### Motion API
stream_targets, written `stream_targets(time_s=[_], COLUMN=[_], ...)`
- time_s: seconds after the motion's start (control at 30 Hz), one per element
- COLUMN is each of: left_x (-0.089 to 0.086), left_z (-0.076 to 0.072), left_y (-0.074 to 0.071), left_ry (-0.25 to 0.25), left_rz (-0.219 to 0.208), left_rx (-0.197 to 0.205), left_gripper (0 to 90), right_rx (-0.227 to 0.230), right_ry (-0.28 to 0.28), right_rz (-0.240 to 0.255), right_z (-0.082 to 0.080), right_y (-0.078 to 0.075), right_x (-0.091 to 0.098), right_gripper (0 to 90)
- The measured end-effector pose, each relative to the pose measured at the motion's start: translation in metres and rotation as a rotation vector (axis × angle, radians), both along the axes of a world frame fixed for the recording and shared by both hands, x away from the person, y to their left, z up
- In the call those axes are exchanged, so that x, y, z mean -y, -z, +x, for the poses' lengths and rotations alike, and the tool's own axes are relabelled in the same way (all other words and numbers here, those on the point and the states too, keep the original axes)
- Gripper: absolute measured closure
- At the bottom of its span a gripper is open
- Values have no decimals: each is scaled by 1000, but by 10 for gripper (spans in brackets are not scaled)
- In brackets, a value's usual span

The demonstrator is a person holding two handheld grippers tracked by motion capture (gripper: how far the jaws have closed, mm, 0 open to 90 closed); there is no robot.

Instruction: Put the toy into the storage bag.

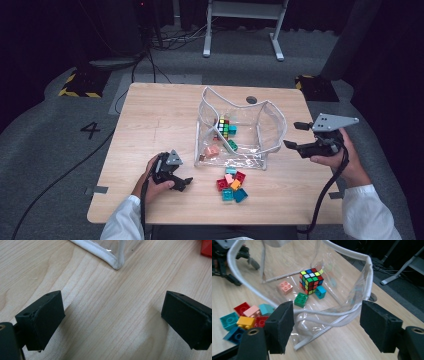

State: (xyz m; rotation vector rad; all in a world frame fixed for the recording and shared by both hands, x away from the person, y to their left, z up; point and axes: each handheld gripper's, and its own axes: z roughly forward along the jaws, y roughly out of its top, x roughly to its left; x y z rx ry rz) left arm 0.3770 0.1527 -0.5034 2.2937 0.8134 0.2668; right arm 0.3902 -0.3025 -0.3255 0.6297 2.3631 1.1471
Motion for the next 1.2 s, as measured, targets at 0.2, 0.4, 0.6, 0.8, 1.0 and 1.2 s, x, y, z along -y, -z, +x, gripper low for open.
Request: stream_targets(time_s=[0.2,0.4,0.6,0.8,1.0,1.2], left_x=[0,0,0,0,0,0], left_z=[0,0,0,0,0,0], left_y=[0,0,0,0,0,0], left_ry=[1,1,1,1,-1,0], left_rz=[-1,2,0,-1,1,1], left_rx=[0,4,0,0,0,0], left_gripper=[47,47,47,47,47,47], right_rx=[6,-18,-65,-93,-157,-194], right_ry=[-9,-34,-55,-116,-195,-247], right_rz=[21,29,40,19,1,-23], right_z=[-20,-36,-48,-55,-61,-65], right_y=[12,35,64,93,118,137], right_x=[6,5,-1,-14,-34,-52], right_gripper=[286,300,313,314,311,311])
